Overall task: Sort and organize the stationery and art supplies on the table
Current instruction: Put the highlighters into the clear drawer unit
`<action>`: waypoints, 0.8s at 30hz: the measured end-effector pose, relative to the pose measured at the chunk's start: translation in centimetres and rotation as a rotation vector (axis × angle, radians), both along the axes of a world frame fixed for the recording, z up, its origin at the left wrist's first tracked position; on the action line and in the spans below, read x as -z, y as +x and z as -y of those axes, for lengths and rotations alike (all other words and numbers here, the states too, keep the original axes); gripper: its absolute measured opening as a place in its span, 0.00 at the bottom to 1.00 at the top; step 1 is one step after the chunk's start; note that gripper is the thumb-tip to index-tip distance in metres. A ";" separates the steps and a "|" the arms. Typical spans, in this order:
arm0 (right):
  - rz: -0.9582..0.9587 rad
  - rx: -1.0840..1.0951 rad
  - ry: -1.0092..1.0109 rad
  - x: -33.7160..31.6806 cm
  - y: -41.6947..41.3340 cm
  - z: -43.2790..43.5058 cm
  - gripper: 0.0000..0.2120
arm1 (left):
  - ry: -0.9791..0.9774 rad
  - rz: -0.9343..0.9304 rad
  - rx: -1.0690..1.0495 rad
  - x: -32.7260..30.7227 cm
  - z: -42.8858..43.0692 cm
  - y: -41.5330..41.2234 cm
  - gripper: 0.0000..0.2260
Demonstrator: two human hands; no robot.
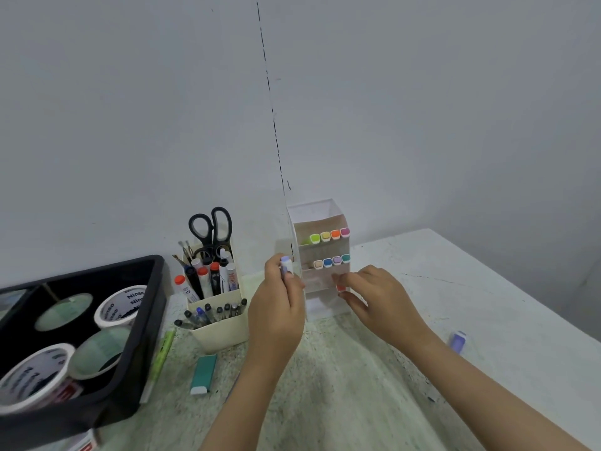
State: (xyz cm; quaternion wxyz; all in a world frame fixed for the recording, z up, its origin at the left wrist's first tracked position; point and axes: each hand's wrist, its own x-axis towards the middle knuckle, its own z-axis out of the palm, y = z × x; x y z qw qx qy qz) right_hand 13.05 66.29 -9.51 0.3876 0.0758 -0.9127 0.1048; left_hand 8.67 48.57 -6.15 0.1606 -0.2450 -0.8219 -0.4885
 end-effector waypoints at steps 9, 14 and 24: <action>-0.083 0.050 -0.013 1.1 -0.7 0.0 0.07 | -0.014 -0.044 0.002 0.3 0.4 -0.4 0.12; -0.065 0.079 -0.020 1.8 -0.7 -0.2 0.10 | 0.056 -0.126 0.107 0.3 0.4 -0.2 0.08; 0.086 0.016 -0.550 1.8 -0.6 1.1 0.06 | 0.145 -0.386 0.169 1.3 0.0 0.8 0.10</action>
